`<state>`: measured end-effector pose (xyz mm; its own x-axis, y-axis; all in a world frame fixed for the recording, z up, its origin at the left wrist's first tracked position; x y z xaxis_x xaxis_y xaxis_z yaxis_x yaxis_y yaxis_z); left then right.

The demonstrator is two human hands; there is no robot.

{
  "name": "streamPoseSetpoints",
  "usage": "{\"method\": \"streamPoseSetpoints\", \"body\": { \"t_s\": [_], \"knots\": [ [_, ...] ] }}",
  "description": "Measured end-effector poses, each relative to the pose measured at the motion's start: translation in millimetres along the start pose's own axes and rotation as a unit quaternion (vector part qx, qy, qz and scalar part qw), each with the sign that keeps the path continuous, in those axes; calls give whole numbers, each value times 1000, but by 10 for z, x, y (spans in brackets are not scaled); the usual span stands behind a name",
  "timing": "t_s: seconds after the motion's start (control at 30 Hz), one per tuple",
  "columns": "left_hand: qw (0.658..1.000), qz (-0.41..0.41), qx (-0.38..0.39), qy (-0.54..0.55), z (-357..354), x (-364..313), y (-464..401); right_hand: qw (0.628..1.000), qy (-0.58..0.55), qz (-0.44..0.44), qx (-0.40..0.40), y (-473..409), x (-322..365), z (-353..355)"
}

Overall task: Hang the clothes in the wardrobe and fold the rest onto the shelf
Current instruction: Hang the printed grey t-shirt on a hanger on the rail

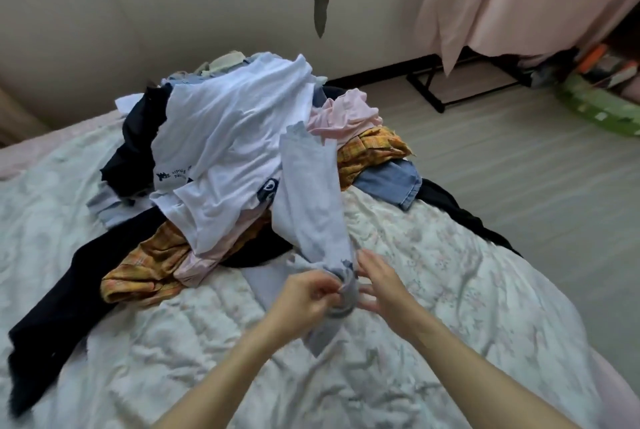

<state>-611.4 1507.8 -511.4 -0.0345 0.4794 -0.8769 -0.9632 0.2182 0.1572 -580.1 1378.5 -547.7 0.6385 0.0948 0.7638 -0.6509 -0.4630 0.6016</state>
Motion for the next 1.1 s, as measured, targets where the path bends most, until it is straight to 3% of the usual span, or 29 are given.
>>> {"method": "streamPoseSetpoints", "body": {
  "t_s": [0.07, 0.13, 0.27, 0.33, 0.4, 0.5, 0.6, 0.7, 0.87, 1.0, 1.1],
  "knots": [
    [999, -38, 16, 4, -294, -367, 252, 996, -80, -44, 21, 303, -91, 47],
    [999, -33, 13, 12, -478, -660, 468, 996, -54, -63, 25, 667, -163, 124],
    [998, -14, -57, 38, -700, -1249, 755, 997, -64, -8, 44, 1475, -189, 344],
    [997, -23, -75, -5, -827, -1590, 816, 995, -83, 22, 45, 1872, -213, 486],
    [997, -65, -30, -28, -1137, -2048, 845, 995, -77, 60, 8, 2394, -209, 710],
    [991, -79, 75, 79, -1645, -2598, 862, 986, -77, 134, -64, 3161, -221, 1084],
    [981, 10, 87, 176, -2089, -2898, 903, 972, 3, 197, -126, 3987, -215, 1304],
    [946, 80, 187, 253, -2864, -3346, 1160, 940, 113, 241, -213, 4949, -307, 1429],
    [888, 96, 340, 295, -4076, -4052, 1900, 845, 138, 235, -459, 6449, -839, 1769],
    [872, 48, 441, 209, -4806, -4569, 2644, 768, 134, 206, -591, 7611, -1417, 1841],
    [832, -28, 499, 242, -5157, -4996, 3106, 694, 96, 165, -694, 8370, -1824, 1827]
  ]
}}
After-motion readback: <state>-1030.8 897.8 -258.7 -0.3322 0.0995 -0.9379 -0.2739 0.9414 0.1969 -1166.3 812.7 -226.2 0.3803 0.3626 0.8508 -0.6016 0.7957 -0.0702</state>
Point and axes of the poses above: each hand's wrist, its own y-axis away from the middle knuckle, its own z-axis out of the back of the hand, x = y × z, the point moved 7 cm from there along -y, towards the middle knuckle, and after that the axes turned 11 degrees about x, right-handed, at the moved point
